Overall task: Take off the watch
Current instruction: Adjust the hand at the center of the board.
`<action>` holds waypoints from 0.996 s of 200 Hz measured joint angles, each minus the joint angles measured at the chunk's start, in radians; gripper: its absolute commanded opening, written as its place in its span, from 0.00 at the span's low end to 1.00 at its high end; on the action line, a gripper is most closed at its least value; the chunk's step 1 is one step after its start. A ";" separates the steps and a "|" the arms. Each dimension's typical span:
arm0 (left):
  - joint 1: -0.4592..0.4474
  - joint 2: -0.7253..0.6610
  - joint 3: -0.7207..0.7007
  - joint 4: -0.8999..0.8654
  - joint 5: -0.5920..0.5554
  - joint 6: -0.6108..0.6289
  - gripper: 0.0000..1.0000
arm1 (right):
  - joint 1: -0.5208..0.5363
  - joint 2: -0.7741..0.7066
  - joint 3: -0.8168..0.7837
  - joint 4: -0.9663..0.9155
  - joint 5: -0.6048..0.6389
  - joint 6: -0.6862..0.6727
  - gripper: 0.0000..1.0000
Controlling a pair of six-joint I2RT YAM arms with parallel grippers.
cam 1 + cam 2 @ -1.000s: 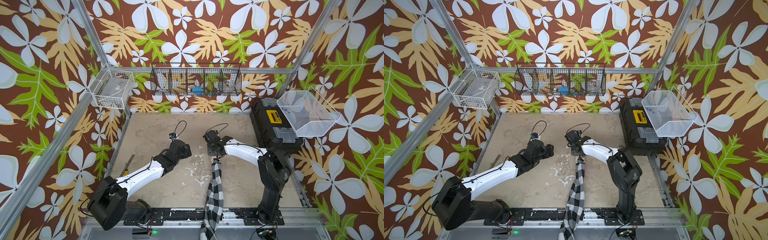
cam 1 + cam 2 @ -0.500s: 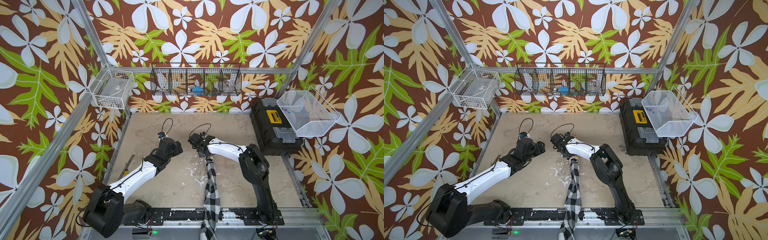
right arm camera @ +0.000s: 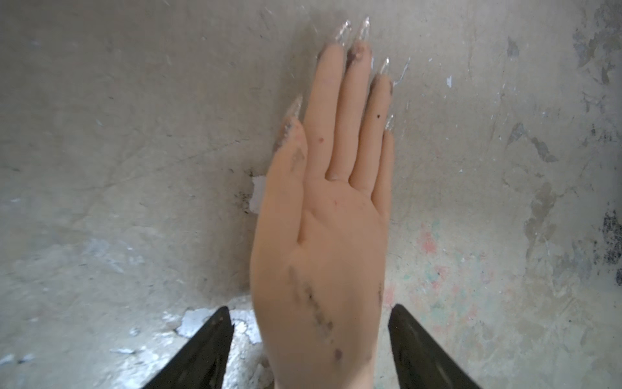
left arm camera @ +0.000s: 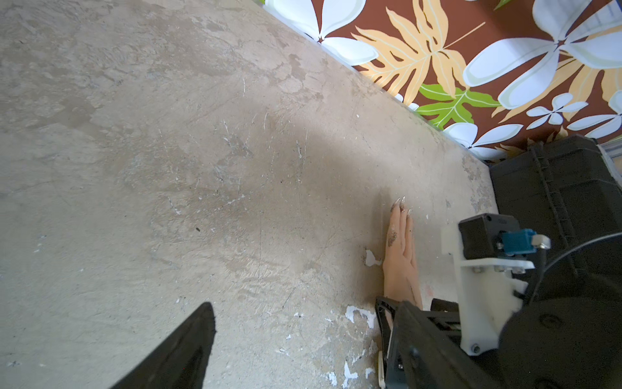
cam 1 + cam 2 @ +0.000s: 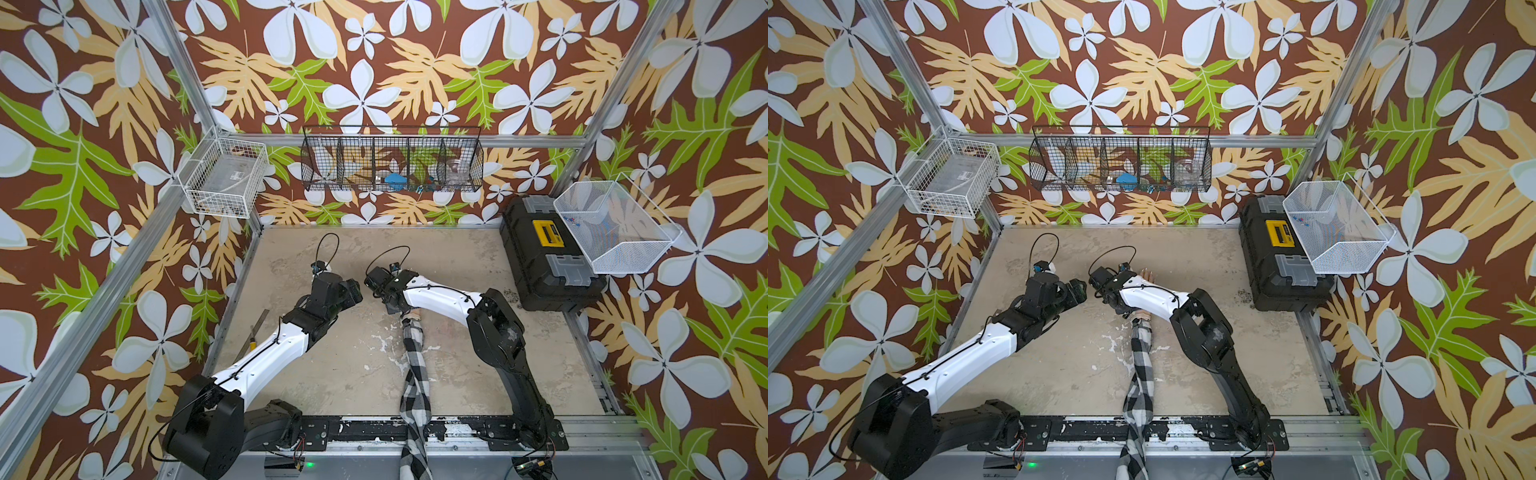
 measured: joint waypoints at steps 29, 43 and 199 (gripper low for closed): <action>0.012 -0.011 0.011 -0.008 0.000 0.001 0.85 | -0.001 -0.040 0.011 0.006 -0.027 0.001 0.81; 0.013 -0.018 0.014 -0.014 0.004 0.001 0.85 | -0.008 -0.098 -0.008 0.025 -0.042 0.000 0.82; -0.050 0.225 0.167 -0.011 0.337 0.081 0.85 | -0.196 -0.699 -0.940 0.651 -0.705 -0.047 0.75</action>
